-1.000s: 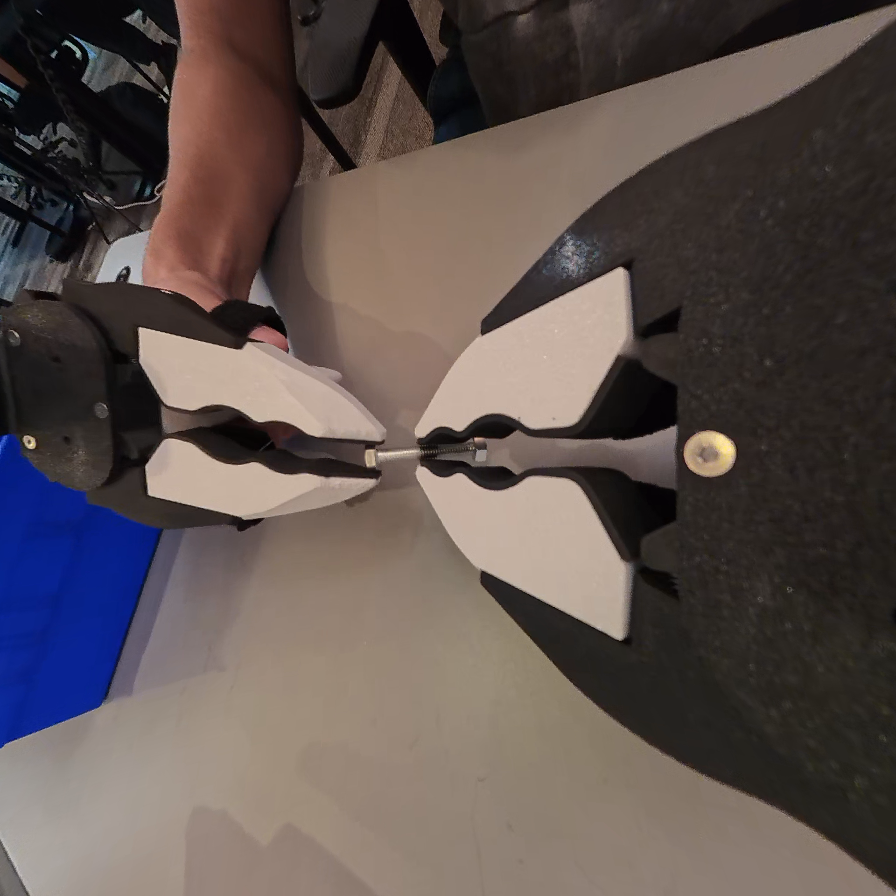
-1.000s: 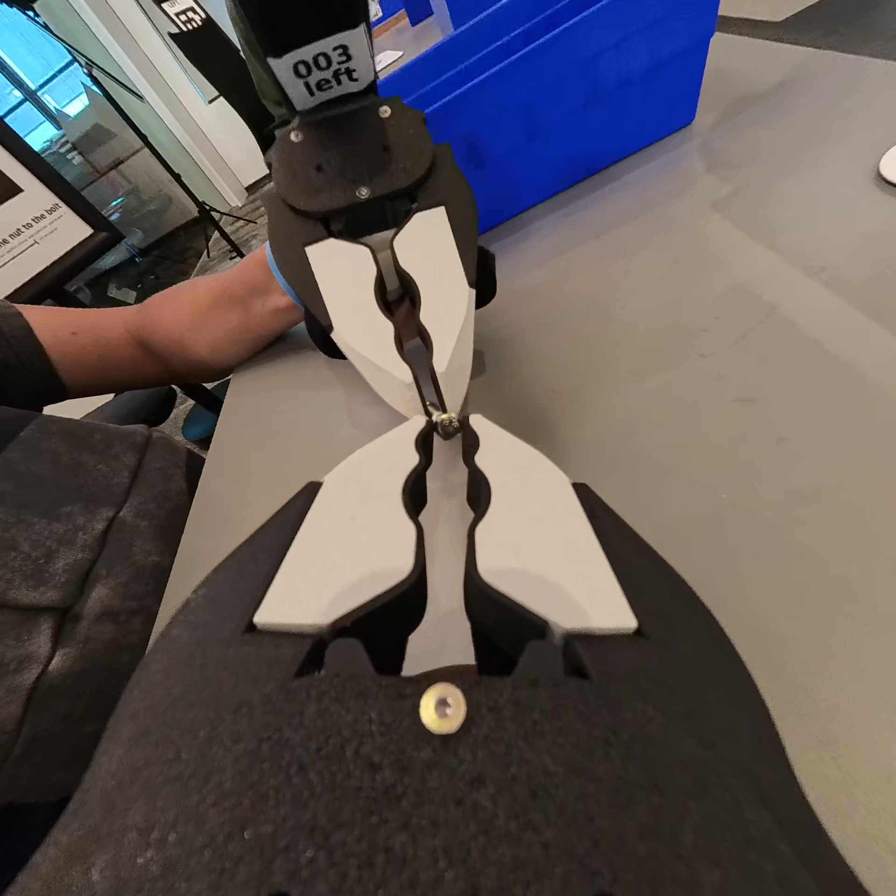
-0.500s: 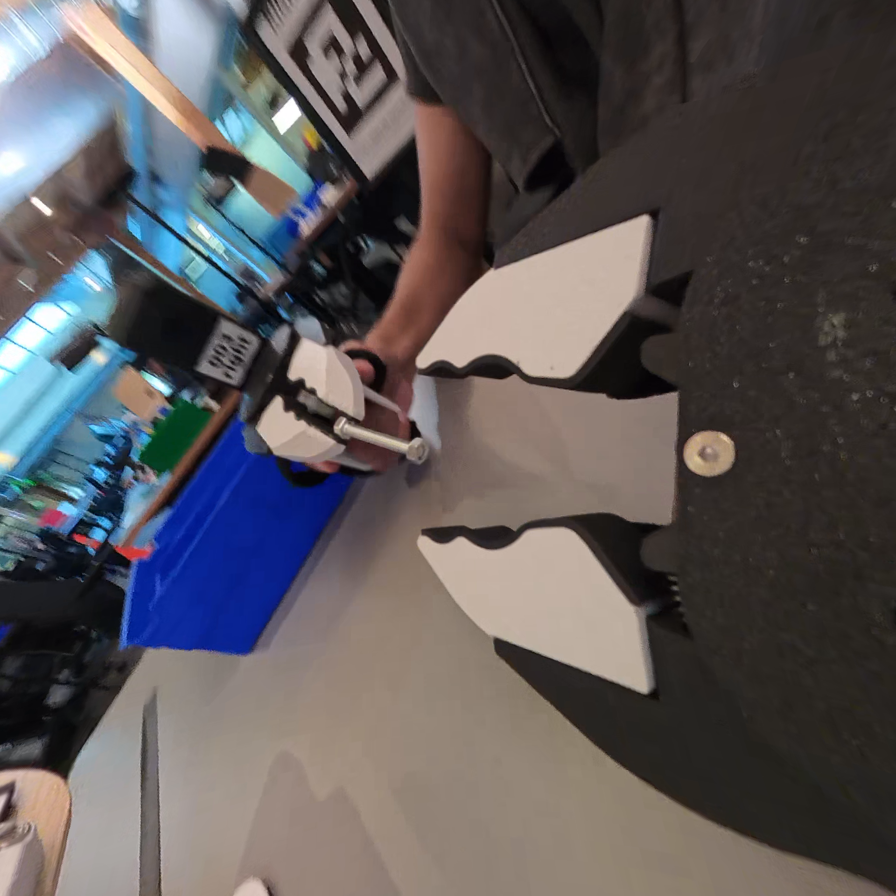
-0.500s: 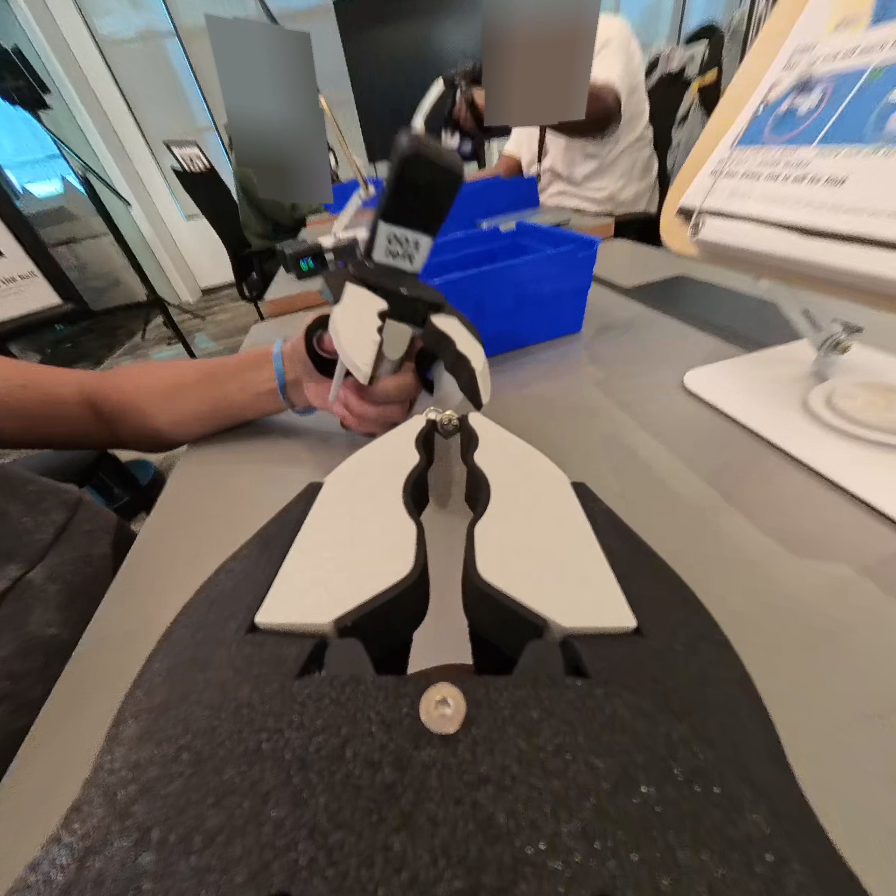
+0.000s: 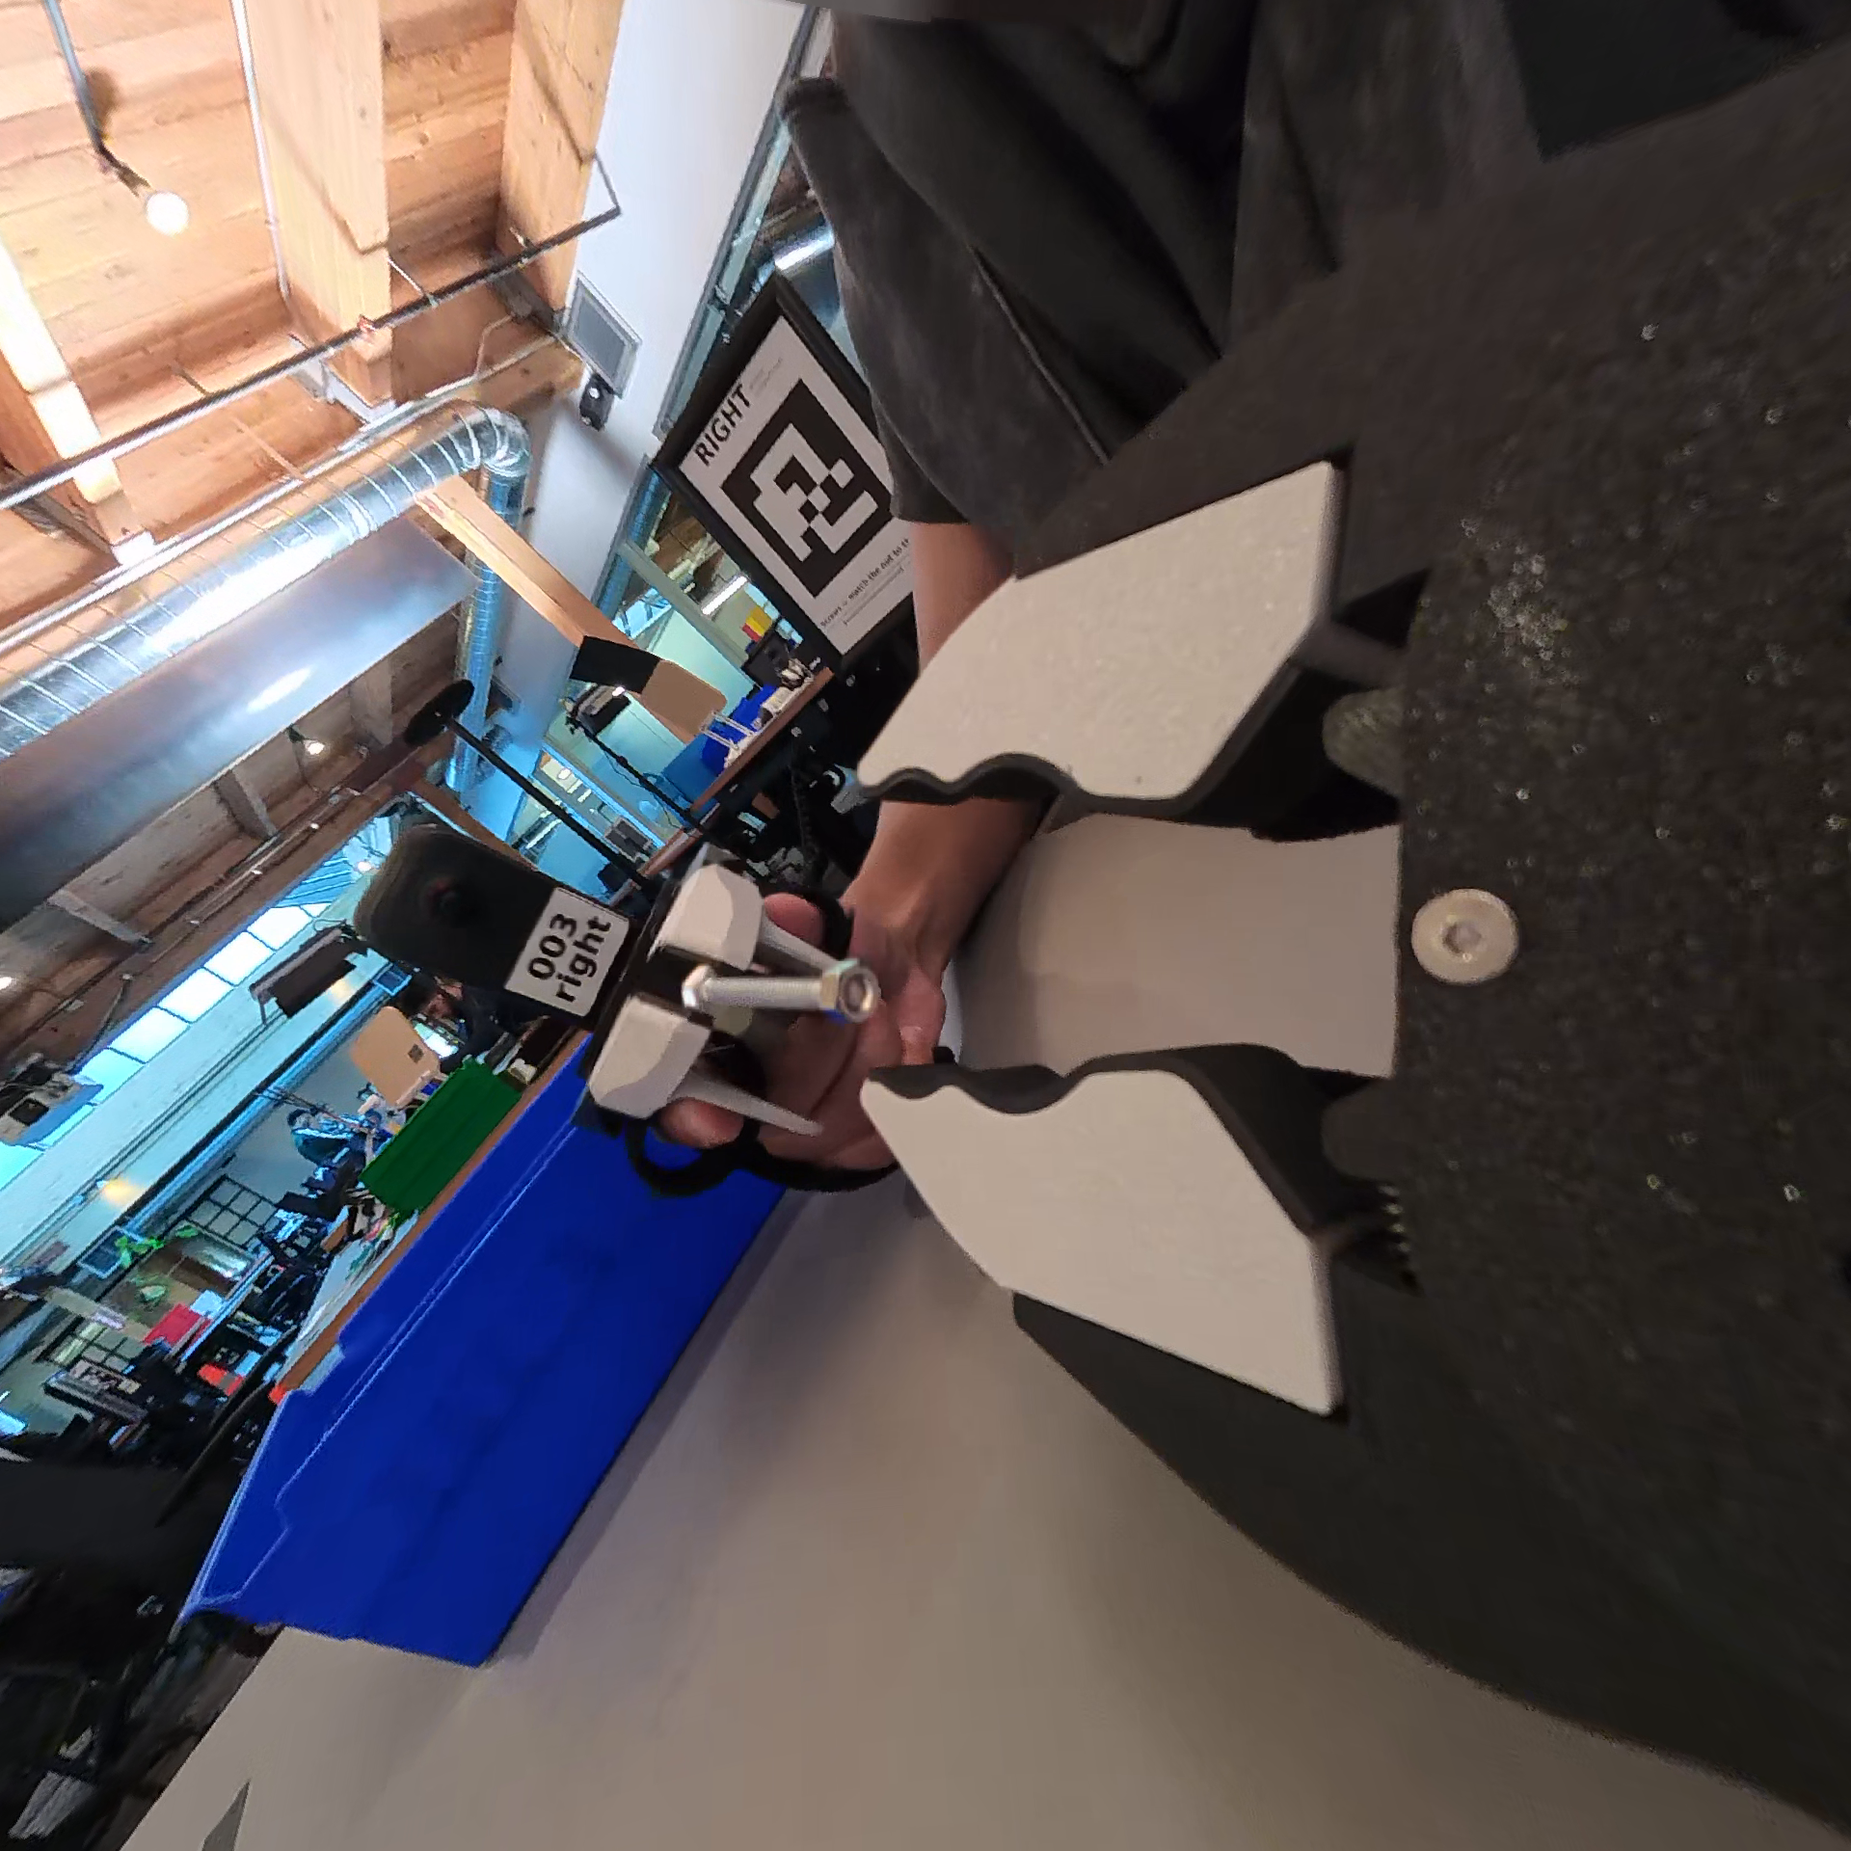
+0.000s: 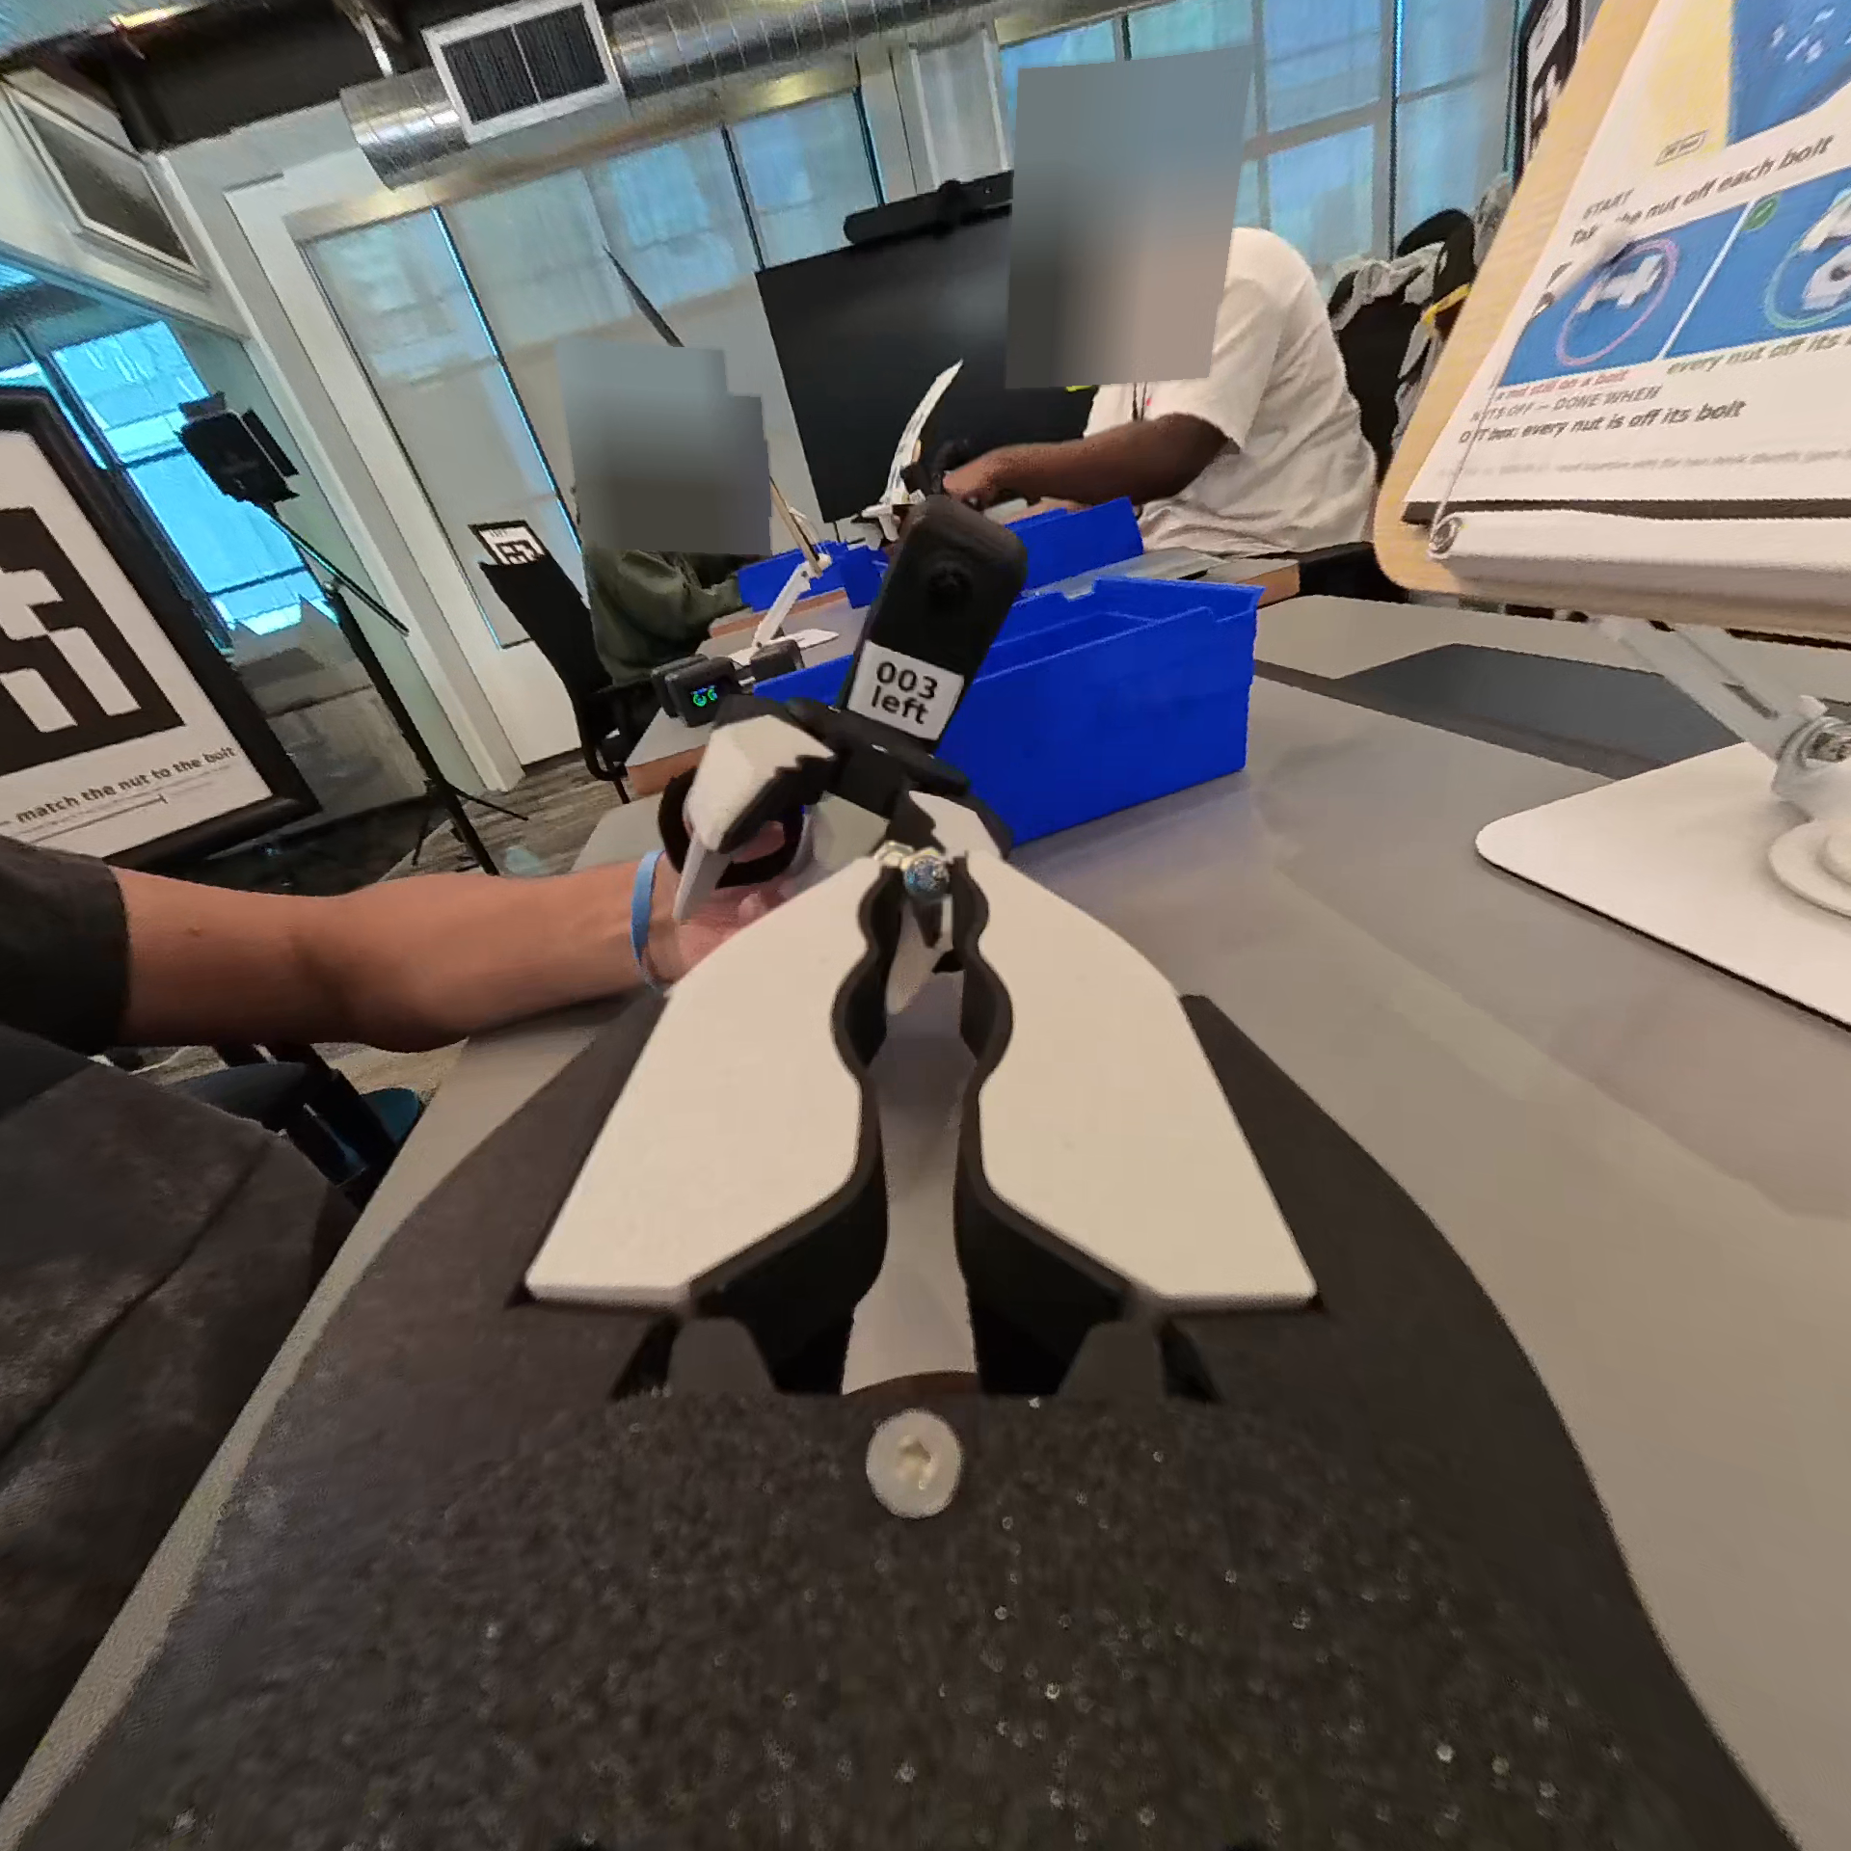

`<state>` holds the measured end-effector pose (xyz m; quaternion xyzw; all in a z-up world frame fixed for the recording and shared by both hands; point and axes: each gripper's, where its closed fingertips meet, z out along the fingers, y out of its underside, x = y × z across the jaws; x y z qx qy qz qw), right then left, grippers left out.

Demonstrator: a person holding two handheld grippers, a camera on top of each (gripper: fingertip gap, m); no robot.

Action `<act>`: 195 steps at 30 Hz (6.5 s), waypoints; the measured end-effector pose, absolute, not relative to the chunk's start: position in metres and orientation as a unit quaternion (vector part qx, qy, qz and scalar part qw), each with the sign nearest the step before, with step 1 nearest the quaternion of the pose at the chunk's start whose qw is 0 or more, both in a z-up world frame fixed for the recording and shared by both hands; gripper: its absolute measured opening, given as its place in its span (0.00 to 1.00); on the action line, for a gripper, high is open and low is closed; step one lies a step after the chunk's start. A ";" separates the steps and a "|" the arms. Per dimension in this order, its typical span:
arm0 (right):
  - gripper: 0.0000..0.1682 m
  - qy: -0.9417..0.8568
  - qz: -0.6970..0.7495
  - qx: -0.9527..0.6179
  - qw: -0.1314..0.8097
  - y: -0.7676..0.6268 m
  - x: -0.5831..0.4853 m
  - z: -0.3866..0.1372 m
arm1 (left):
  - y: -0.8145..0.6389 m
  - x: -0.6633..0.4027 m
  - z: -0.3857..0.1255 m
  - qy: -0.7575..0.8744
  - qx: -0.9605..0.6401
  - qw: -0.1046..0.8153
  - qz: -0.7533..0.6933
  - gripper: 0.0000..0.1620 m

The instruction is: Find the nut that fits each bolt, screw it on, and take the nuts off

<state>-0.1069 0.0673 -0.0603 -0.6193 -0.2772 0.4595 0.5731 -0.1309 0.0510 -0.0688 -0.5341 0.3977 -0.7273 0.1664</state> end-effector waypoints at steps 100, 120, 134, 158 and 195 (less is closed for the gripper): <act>0.06 -0.283 0.448 -0.675 0.514 0.075 -0.117 -0.085 | 0.058 -0.134 -0.058 0.434 -0.531 0.275 -0.674 0.27; 0.06 -0.277 0.441 -0.670 0.529 0.078 -0.116 -0.078 | 0.060 -0.136 -0.056 0.432 -0.527 0.284 -0.675 0.31; 0.06 -0.260 0.449 -0.670 0.530 0.079 -0.104 -0.077 | 0.153 -0.160 -0.088 0.358 -0.684 0.498 -0.395 0.26; 0.06 -0.167 -0.009 -0.974 -0.151 -0.055 0.238 -0.148 | 0.137 -0.146 -0.108 0.421 -0.695 0.465 -0.352 0.29; 0.35 0.092 -0.087 -0.833 0.538 -0.099 0.261 -0.084 | -0.052 0.112 -0.126 0.365 -0.744 0.409 -0.381 0.53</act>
